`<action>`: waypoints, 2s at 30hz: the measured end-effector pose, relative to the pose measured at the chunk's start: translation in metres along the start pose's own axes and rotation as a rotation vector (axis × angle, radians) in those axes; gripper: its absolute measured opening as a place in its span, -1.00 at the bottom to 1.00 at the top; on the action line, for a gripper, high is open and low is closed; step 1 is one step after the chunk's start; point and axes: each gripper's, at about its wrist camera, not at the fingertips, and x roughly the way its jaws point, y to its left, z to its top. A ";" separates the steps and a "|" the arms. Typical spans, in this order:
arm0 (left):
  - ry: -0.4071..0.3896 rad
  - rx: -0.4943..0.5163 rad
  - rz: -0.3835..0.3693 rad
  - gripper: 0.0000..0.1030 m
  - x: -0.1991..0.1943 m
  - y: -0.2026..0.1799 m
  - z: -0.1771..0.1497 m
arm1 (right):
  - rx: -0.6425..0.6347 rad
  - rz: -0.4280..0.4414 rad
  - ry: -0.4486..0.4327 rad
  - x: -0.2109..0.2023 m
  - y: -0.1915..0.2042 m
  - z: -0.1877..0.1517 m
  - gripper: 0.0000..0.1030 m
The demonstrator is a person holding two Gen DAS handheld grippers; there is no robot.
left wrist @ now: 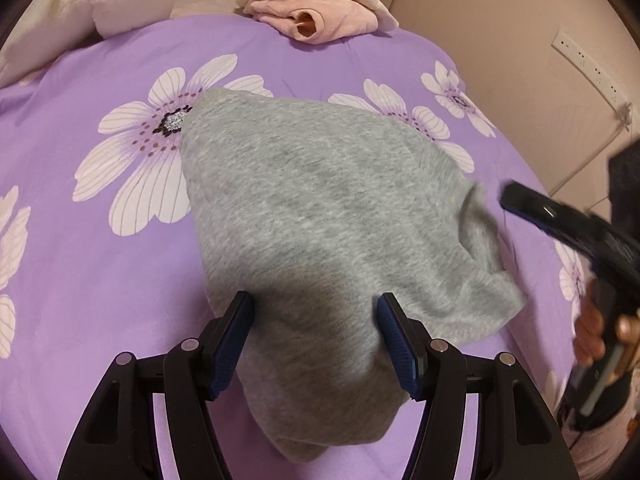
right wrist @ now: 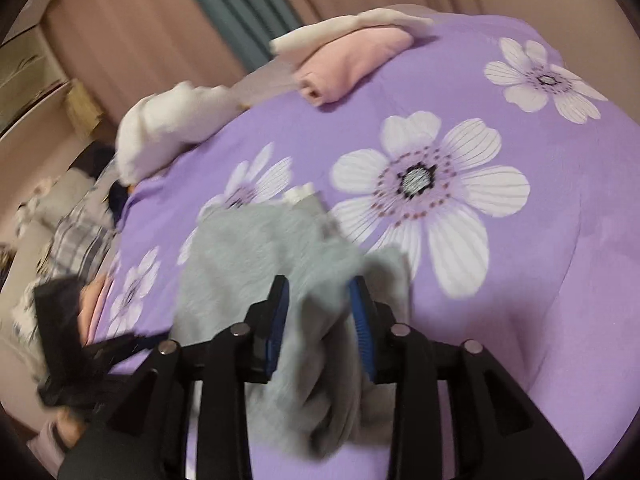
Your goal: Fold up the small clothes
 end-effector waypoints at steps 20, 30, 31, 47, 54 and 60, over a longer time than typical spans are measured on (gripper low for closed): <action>0.014 0.020 0.023 0.28 0.000 -0.007 -0.001 | 0.029 0.048 0.062 -0.010 -0.015 -0.054 -0.77; 0.008 0.104 0.093 0.31 0.006 -0.018 -0.006 | 0.030 -0.017 0.065 -0.016 -0.016 -0.059 -0.62; 0.006 0.110 0.097 0.31 0.006 -0.018 -0.007 | -0.011 -0.051 0.028 -0.023 -0.007 -0.056 -0.62; -0.086 -0.061 -0.073 0.31 -0.028 0.024 0.010 | -0.118 -0.011 0.139 0.032 0.006 -0.070 -0.96; -0.135 -0.123 -0.069 0.04 -0.009 0.028 0.058 | -0.110 0.007 0.132 0.031 0.005 -0.074 -0.96; -0.051 -0.146 0.010 -0.18 0.042 0.035 0.080 | -0.091 0.046 0.139 0.030 0.000 -0.071 -0.96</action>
